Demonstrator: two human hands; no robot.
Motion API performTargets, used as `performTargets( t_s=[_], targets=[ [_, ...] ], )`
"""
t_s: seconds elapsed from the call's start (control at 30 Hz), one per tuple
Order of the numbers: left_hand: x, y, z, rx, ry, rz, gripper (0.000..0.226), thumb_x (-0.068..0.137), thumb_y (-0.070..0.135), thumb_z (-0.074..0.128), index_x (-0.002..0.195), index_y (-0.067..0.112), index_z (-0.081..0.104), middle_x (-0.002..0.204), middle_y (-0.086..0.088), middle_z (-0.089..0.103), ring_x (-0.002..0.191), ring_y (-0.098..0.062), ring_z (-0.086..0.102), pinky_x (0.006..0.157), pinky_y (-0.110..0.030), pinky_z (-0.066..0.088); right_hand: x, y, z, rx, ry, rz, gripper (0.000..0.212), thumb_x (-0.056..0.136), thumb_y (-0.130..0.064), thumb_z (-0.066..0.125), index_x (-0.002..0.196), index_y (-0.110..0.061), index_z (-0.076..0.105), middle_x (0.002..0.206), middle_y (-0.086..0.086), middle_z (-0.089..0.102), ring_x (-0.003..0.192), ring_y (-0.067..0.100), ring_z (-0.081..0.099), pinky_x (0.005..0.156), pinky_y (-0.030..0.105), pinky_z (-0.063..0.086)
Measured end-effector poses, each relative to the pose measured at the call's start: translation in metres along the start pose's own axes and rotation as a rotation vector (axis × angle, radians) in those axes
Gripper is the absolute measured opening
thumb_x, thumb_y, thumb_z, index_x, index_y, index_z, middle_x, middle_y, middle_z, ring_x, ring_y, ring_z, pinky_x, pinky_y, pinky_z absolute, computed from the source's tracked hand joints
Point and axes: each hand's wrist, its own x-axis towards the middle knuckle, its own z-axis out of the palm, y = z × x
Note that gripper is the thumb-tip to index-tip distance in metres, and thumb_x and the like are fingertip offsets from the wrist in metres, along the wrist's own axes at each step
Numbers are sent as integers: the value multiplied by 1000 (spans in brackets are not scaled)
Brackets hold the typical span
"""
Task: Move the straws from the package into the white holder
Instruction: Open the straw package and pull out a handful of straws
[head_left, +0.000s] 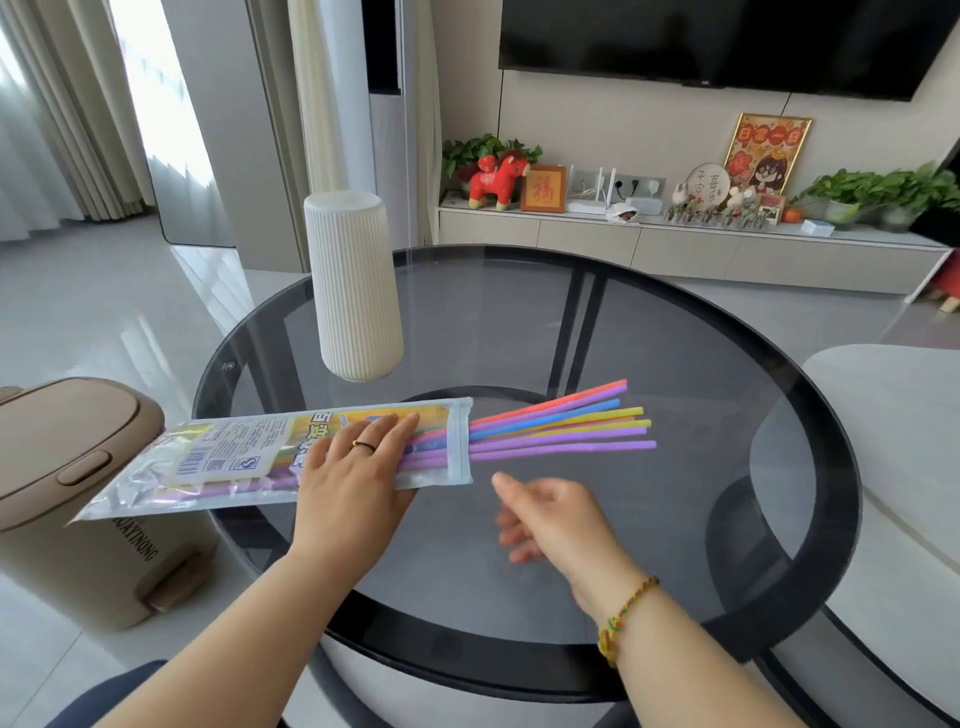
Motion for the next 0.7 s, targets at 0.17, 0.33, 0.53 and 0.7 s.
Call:
performTargets(
  t_s=[0.17,0.33,0.53,0.7],
  targets=[
    [-5,8,-4,44,4,77,62,38,19,89,96,8,68,91,-10,74,79,-31,69,64,-46,54,15,-8,9,780,104,11,3,84,-23,58,83,-21,57,86,-1,62,88,16,58,76,26,44],
    [-9,12,1,-29,-63,71,63,55,33,82,111,12,61,112,-9,68,102,-30,63,85,-47,47,28,-13,11,978,190,-15,11,89,-12,51,78,-16,52,84,5,63,78,15,60,74,28,47],
    [-13,9,13,-108,-199,-69,118,41,86,-23,138,34,22,149,11,27,138,-12,18,113,-43,4,37,-18,-1,1096,275,-61,17,93,-13,44,76,-12,48,74,5,59,74,18,61,72,33,48],
    [-14,8,18,-98,-224,-60,122,41,82,-28,138,31,25,150,6,25,139,-15,17,113,-47,5,36,-24,-36,1142,420,-129,33,94,-16,42,62,-11,43,63,2,45,62,16,52,65,28,48]
  ],
)
